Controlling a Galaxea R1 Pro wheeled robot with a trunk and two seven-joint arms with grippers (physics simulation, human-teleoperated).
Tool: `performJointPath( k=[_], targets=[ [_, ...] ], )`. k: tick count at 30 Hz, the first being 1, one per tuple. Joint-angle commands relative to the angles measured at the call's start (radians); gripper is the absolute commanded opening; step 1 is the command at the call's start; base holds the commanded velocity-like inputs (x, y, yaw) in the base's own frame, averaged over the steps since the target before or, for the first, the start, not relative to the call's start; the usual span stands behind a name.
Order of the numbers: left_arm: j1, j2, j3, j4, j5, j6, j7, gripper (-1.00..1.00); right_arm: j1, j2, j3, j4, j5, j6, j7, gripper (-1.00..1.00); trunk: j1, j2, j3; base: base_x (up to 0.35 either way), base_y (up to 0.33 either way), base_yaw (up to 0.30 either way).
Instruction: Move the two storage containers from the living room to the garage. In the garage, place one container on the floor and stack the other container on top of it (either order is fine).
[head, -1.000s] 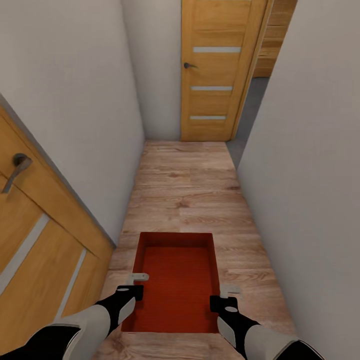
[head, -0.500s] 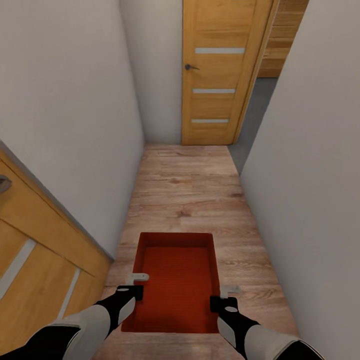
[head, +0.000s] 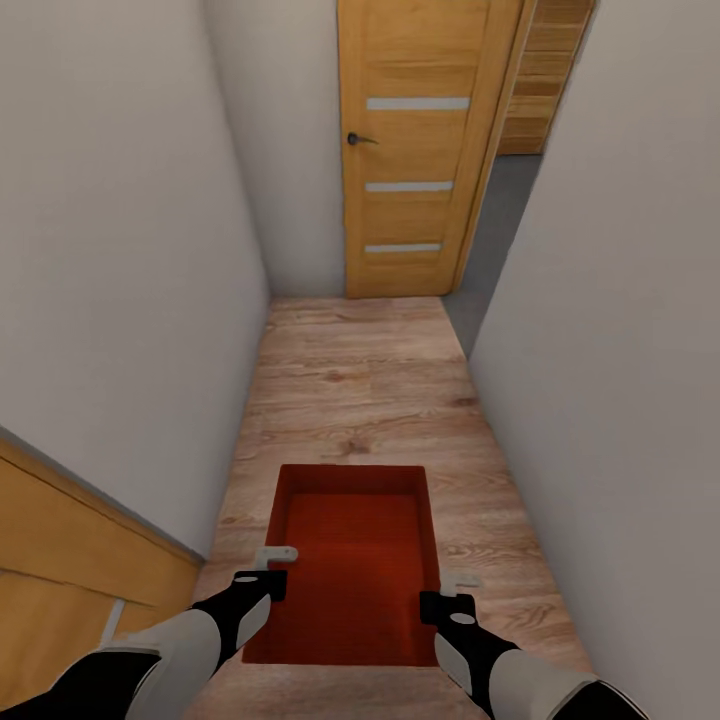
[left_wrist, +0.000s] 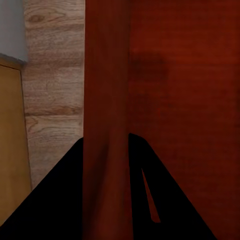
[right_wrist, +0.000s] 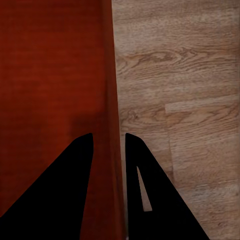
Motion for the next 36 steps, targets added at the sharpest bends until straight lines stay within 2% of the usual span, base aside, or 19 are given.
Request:
performJointPath(
  k=[1,36],
  targets=[
    [-0.001,0.014,0.007,0.003,0.009,0.005,0.035,-1.0,-0.001,-0.013,0.047,-0.001,0.002,-0.009,-0.003,-1.0,0.001,-0.001,-0.001,0.323,0.0,-0.005],
    [-0.001,0.014,0.007,0.003,0.008,0.004,0.035,-1.0,0.0,-0.013,0.047,-0.001,0.002,-0.009,-0.003,-1.0,0.001,-0.001,-0.001,0.323,0.0,0.0]
  ],
)
